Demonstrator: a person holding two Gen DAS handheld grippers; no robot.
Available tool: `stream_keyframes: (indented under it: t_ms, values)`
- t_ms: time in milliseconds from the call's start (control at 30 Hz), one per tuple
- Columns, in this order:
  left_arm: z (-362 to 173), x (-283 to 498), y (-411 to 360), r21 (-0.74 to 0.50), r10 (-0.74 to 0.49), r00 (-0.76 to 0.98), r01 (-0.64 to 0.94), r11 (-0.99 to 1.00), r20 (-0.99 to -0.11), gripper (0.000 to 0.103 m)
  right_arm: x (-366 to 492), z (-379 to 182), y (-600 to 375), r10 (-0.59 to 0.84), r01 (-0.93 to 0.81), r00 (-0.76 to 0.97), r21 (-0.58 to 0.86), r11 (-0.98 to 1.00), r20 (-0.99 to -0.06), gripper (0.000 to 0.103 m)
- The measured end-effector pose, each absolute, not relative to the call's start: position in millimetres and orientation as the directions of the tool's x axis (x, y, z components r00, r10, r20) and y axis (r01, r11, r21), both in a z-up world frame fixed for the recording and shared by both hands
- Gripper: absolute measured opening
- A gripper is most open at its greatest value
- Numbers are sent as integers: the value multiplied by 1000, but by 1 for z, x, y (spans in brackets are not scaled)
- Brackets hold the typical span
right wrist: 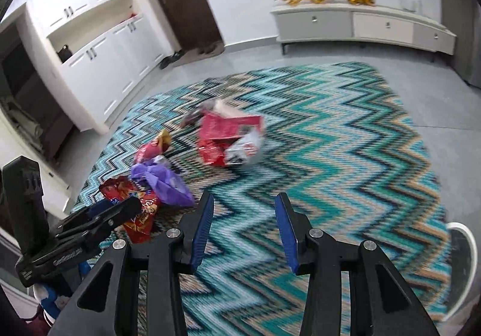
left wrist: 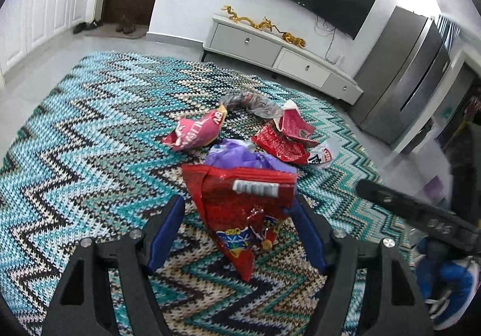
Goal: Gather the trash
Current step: 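Return to the pile, left gripper grasps red snack bag while right grasps purple bag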
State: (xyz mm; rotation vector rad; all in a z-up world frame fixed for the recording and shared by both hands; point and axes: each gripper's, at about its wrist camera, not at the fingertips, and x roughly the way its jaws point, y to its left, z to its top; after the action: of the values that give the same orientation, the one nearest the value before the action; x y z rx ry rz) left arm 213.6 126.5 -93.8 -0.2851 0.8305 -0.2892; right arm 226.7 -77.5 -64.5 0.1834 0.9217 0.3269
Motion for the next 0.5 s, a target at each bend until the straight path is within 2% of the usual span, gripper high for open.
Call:
stream_keyframes:
  t_ms: [67, 233, 500]
  values:
    - [-95, 215, 133, -377, -373, 641, 139, 916, -671, 68, 232, -69, -64, 367, -220, 545, 294, 930, -753, 42]
    - [-95, 216, 145, -405, -398, 637, 144, 903, -660, 43, 243, -75, -28, 424, -294, 511, 312, 903, -748, 42]
    - [-98, 208, 163, -423, -411, 639, 144, 895, -651, 26, 261, -85, -2, 455, -327, 481, 328, 886, -749, 42]
